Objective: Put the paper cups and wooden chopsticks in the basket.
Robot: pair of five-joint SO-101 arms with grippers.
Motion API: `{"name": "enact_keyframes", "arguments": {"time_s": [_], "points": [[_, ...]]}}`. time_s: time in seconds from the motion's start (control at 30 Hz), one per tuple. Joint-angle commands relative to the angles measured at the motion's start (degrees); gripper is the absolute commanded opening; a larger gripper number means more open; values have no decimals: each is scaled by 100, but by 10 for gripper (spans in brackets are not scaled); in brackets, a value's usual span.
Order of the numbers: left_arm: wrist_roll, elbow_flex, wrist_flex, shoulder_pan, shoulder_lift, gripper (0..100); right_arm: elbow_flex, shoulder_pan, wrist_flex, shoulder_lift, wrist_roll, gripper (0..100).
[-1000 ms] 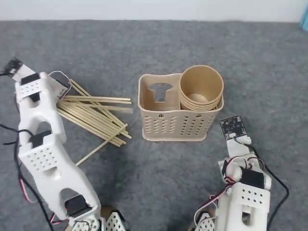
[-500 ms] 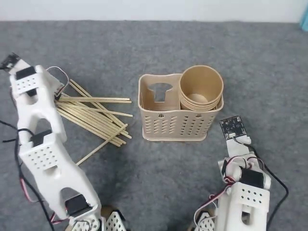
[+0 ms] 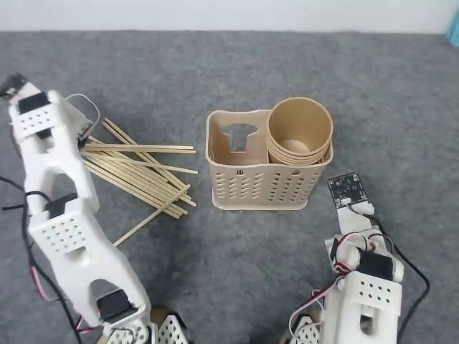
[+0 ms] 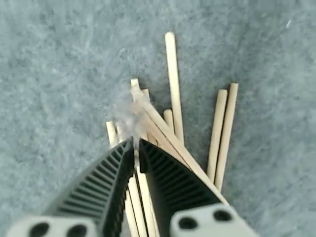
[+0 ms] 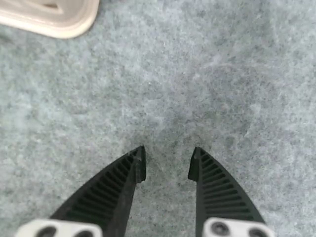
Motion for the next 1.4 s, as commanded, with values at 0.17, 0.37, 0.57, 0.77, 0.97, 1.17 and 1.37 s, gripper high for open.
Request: {"name": "enact_keyframes", "arguments": {"time_s": [0.17, 0.37, 0.57, 0.77, 0.97, 1.17, 1.37], "points": [[-97, -84, -281, -18, 167, 163, -53, -22, -92, -110, 79, 162], [-88, -110, -325, -167, 607, 165, -53, -22, -92, -110, 79, 162], [-97, -277, -299, -158, 633, 126, -53, -4, -84, -110, 79, 162], [-589, -259, -290, -141, 633, 13, -53, 4, -84, -110, 79, 162], [-615, -338, 26, -299, 571, 13, -62, 4, -84, -110, 79, 162], [-624, -1121, 844, -466, 510, 12, -62, 4, -84, -110, 79, 162], [-642, -2642, 2004, -686, 510, 12, -62, 4, -84, -110, 79, 162]]}}
